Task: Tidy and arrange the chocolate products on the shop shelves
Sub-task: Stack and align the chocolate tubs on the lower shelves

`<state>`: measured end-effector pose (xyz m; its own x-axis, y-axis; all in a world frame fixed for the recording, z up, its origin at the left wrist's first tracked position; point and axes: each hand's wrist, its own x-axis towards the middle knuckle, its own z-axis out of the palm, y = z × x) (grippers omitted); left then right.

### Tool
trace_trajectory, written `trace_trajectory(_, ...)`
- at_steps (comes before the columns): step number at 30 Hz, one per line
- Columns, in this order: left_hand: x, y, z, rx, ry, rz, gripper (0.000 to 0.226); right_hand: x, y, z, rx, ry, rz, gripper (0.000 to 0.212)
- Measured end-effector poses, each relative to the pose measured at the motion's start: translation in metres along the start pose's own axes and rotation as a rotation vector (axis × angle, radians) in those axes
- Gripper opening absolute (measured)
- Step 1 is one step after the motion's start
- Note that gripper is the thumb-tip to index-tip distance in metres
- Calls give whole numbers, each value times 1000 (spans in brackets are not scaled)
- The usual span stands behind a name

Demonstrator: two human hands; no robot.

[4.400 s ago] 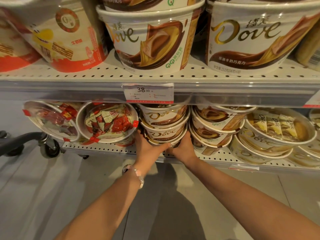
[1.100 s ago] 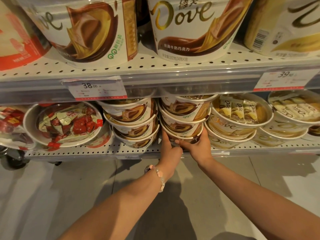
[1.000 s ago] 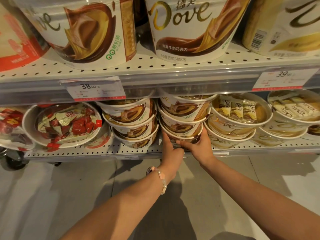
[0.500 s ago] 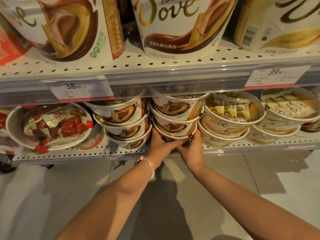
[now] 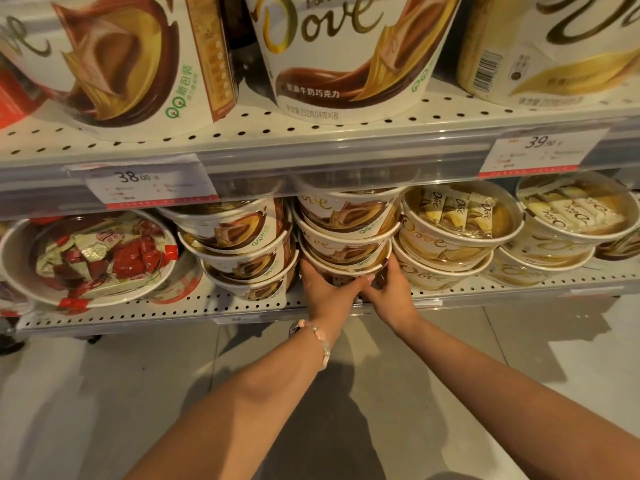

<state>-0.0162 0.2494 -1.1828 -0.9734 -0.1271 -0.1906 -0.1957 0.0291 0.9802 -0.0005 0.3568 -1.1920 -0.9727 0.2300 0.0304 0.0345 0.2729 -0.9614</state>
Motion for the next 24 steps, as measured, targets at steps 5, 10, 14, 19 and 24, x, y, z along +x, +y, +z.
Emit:
trace_trajectory(5,2,-3,3,67,23,13,116,4,0,-4,-13,-50,-10,73)
trace_trajectory(10,13,-5,-13,252,-87,75,127,-3,-4,5,24,12,-1,85)
trace_trajectory(14,19,-4,-23,228,-162,44,123,-8,-11,17,-25,153,-38,94)
trace_trajectory(19,20,-3,-25,141,-151,60,99,-6,-12,23,-63,233,29,83)
trace_trajectory(24,12,-2,-17,86,-77,63,109,-1,-3,14,-121,178,82,71)
